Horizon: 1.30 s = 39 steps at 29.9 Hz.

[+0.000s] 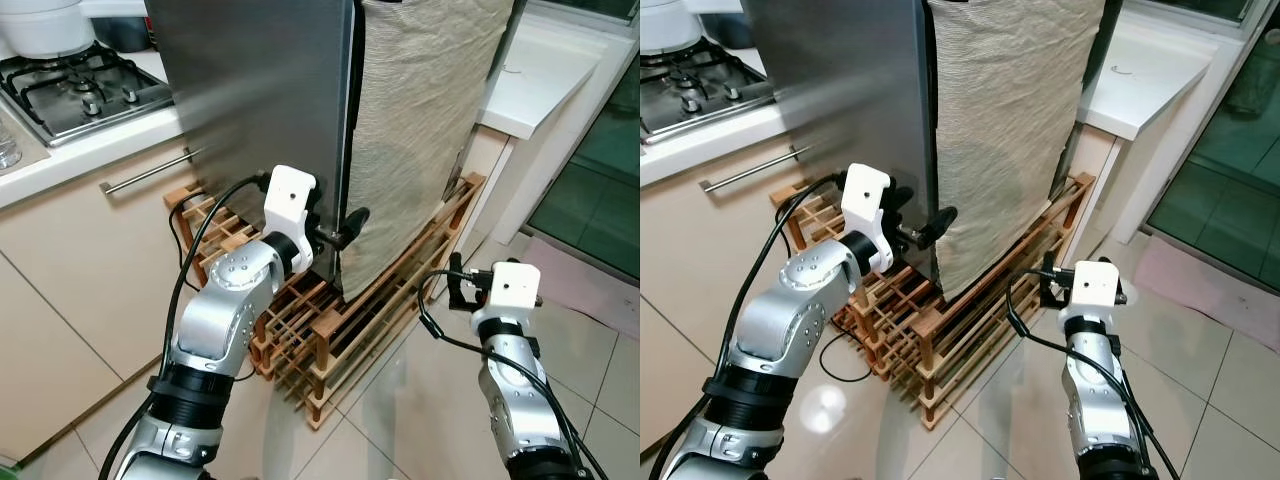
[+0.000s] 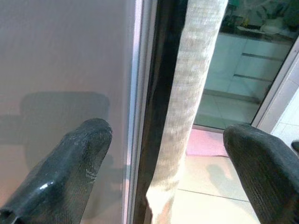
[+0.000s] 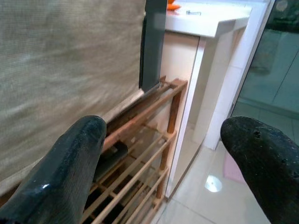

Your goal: Restocking fridge

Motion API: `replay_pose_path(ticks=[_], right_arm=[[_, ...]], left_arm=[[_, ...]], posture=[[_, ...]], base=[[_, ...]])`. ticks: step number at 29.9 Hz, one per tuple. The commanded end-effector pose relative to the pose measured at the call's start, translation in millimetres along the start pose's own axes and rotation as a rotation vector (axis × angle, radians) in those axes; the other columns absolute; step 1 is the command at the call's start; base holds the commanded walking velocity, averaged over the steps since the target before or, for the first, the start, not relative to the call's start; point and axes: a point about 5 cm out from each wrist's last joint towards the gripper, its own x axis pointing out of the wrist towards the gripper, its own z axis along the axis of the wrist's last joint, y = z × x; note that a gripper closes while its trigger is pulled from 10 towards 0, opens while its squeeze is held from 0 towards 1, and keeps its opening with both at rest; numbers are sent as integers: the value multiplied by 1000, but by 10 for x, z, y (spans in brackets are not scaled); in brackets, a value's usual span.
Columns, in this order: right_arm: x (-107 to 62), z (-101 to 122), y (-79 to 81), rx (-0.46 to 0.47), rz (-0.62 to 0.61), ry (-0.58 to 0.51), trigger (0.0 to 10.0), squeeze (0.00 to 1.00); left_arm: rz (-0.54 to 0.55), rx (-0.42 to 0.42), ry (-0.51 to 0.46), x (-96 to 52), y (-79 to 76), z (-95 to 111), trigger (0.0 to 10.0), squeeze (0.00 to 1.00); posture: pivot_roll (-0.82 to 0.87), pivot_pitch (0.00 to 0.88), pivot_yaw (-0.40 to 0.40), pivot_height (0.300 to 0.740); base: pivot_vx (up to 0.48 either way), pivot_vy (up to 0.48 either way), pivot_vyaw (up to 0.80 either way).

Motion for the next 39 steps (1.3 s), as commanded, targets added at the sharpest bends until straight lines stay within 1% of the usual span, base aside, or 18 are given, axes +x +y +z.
replay_pose_path(ticks=[1,4,8,16,20,25,26,28,29,30,32,33,34,35,36,37,38,39], right_arm=[[2,14,-35,0,-5,2,10000,0],[7,17,-37,0,-6,4,10000,0],[13,26,-39,2,-10,3,10000,0],[-27,-25,-69,-6,-12,22,10000,0],[-33,-35,-69,-6,-8,28,10000,0],[-62,-89,-74,-7,6,58,10000,0],[-62,-89,-74,-7,6,58,10000,0],[-77,-113,-87,-4,1,72,10000,0],[-77,-113,-87,-4,1,72,10000,0],[-84,-127,-85,-2,4,80,10000,0],[-115,-214,-52,-13,53,139,10000,0],[-185,-390,-37,-38,119,244,10000,0],[-185,-390,-37,-38,119,244,10000,0],[-285,-586,-82,-68,157,348,10000,0],[-376,-749,-167,-92,146,431,10000,0],[-441,-849,-227,-107,134,484,10000,0],[-532,-1003,-302,-115,128,575,10000,0],[-598,-1096,-349,-117,125,635,10000,0]], left_arm=[[-19,26,-14,46,-59,99,10000,0],[-19,34,-9,85,-83,98,10000,0],[-56,14,-1,112,-168,132,10000,0],[-79,-18,-7,133,-211,201,10000,0],[-58,0,12,222,-215,170,10000,0],[-67,-13,3,374,-310,205,10000,0],[-67,-13,3,374,-310,205,10000,0],[-87,-19,-8,449,-400,237,10000,0],[-87,-19,-8,449,-400,237,10000,0],[-105,-24,-14,484,-457,256,10000,0],[-159,-35,-22,527,-579,294,10000,0],[-224,-45,-28,541,-687,325,10000,0],[-224,-45,-28,541,-687,325,10000,0],[-279,-42,-32,549,-769,351,10000,0],[-306,-40,-39,556,-805,376,10000,0],[-321,-40,-45,565,-826,391,10000,0],[-352,-40,-54,571,-862,422,10000,0],[-374,-39,-61,576,-887,444,10000,0]], posture=[[-32,0,2,740],[-33,0,2,740],[-43,0,8,740],[-44,0,3,740],[-45,0,3,740],[-54,0,1,740],[-54,0,1,740],[-57,0,2,740],[-57,0,2,740],[-63,0,3,740],[-66,0,4,740],[-70,0,4,740],[-70,0,4,740],[-73,0,3,740],[-70,0,2,740],[-70,0,3,740],[-70,0,5,740],[-72,0,5,740]], base=[[0,0,0],[0,0,0],[0,0,0],[0,0,0],[0,0,0],[0,0,0],[0,0,0],[0,0,0],[0,0,0],[0,0,0],[0,0,0],[0,0,0],[0,0,0],[0,0,0],[0,0,0],[0,0,0],[0,0,0],[0,0,0]])
